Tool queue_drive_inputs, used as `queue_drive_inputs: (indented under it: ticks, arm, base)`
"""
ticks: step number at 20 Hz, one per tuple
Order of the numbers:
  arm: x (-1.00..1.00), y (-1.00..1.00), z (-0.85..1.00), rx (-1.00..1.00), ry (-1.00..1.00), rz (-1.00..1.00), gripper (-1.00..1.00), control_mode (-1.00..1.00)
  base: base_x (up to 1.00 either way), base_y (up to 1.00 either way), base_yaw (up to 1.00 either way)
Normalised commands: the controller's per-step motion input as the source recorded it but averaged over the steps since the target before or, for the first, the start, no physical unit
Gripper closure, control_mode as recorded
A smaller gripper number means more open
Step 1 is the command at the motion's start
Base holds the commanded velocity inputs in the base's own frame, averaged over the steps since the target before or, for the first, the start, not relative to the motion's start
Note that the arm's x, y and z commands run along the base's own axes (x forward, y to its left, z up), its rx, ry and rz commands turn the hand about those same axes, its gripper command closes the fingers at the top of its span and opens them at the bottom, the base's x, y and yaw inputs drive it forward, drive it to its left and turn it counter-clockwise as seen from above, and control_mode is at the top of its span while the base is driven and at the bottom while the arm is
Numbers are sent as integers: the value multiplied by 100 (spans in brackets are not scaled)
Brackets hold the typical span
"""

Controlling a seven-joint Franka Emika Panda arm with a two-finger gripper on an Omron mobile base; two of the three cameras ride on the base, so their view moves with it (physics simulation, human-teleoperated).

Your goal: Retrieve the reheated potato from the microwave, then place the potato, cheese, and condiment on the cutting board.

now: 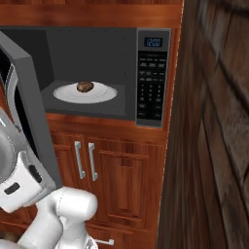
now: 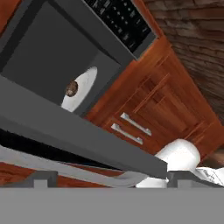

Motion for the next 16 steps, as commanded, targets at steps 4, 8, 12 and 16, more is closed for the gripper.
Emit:
queue_drive_inputs:
  ticks: [4, 8, 12, 16]
  arm:
    - [2, -12, -18, 37, 0, 0, -100, -100]
    - [4, -12, -32, 43, -4, 0, -100, -100]
    - [39, -1, -34, 39, -1, -2, -100, -100]
    - [69, 0, -31, 29, 1, -6, -100, -100]
  base:
    - [0, 0, 0]
    - [0, 0, 0]
    - [0, 0, 0]
    - [0, 0, 0]
